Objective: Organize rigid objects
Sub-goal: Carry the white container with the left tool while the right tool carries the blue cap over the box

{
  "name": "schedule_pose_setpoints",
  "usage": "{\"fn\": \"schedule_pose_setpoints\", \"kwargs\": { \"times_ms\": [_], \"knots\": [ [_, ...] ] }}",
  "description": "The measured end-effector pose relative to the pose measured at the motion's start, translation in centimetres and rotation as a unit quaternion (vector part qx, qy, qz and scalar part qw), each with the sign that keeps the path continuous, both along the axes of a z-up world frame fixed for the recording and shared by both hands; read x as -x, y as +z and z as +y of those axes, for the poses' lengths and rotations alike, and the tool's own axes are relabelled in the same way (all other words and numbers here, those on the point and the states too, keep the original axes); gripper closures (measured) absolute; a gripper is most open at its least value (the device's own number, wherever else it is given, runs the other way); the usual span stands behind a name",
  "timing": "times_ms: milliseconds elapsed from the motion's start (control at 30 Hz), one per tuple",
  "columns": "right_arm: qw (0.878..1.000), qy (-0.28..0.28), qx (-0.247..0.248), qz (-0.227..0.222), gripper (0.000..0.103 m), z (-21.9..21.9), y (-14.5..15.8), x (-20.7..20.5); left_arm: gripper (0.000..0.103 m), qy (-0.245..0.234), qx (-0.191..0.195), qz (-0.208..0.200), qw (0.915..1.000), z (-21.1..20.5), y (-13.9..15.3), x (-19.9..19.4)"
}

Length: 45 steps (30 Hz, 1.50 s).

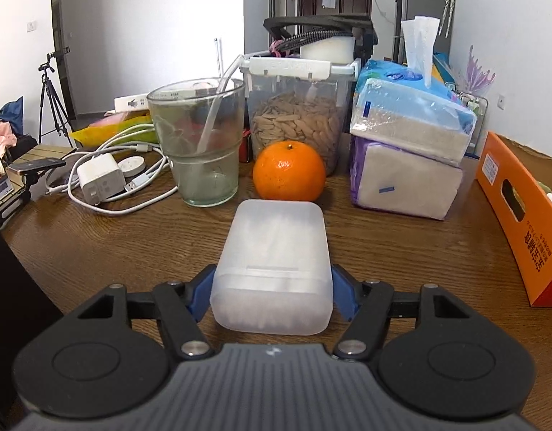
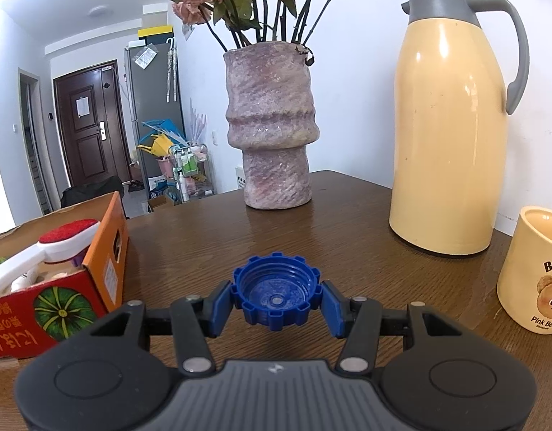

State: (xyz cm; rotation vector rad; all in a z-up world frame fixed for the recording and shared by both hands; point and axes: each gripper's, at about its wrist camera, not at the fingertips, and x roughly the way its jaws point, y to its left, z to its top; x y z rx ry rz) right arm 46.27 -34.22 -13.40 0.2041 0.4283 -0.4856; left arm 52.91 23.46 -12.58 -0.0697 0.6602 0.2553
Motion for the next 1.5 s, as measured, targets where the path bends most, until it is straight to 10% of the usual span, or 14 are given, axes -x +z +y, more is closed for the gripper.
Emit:
{"fn": "schedule_pose_setpoints", "kwargs": {
  "times_ms": [667, 1500],
  "knots": [
    [0.998, 0.029, 0.002, -0.046, 0.051, 2.4, 0.9, 3.3, 0.037, -0.002, -0.015, -0.047, 0.9988, -3.4, 2.1, 5.9],
    [0.973, 0.209, 0.013, -0.097, 0.051, 10.8, 3.6, 9.8, 0.037, -0.075, -0.014, -0.084, 0.9936, -14.0, 4.0, 14.4]
  ]
}}
